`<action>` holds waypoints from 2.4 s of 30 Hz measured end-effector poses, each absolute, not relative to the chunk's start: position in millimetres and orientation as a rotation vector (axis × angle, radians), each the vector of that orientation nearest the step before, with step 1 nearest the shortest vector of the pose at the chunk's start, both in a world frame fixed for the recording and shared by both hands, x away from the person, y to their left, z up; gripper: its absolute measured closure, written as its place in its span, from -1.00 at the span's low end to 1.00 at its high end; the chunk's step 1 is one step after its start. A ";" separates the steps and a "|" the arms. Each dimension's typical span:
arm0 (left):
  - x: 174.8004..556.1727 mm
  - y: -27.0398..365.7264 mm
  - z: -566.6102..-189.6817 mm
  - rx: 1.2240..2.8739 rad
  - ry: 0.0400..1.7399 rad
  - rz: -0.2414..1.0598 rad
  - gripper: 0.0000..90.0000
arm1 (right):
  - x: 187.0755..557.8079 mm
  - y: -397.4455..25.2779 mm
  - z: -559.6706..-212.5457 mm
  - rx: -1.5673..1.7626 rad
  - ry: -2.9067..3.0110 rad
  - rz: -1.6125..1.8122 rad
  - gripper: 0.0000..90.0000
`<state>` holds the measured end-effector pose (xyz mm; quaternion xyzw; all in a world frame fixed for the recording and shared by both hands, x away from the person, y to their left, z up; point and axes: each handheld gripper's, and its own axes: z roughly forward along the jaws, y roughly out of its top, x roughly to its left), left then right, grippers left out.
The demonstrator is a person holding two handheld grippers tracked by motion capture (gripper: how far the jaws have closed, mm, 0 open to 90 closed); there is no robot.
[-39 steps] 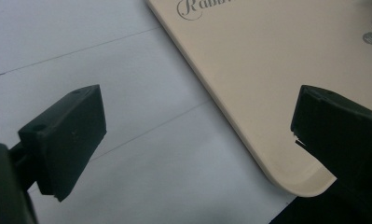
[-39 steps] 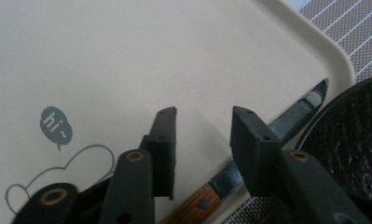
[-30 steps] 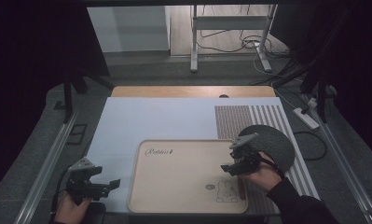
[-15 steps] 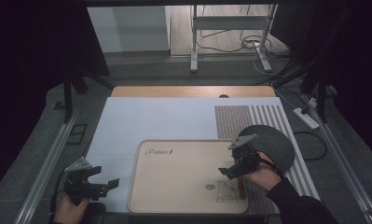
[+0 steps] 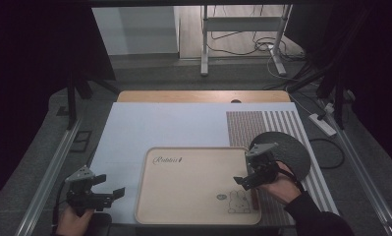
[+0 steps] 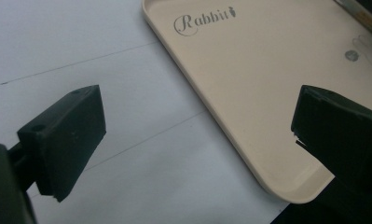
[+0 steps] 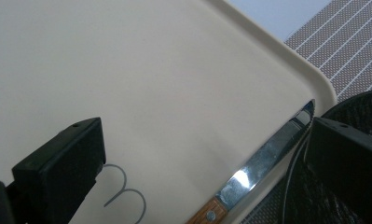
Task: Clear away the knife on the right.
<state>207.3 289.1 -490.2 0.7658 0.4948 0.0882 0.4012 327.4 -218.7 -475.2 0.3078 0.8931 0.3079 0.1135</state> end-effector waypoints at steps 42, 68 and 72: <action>213.8 285.2 -490.5 1.945 1.193 0.244 -0.96 | 283.0 -277.7 -464.1 1.086 2.447 1.026 -1.00; 214.0 283.8 -490.8 1.955 1.210 0.252 -0.95 | 257.6 -316.0 -461.6 1.209 2.326 0.987 -1.00; 214.4 283.3 -491.0 1.958 1.215 0.250 -0.94 | 254.3 -319.6 -460.4 1.230 2.308 0.975 -1.00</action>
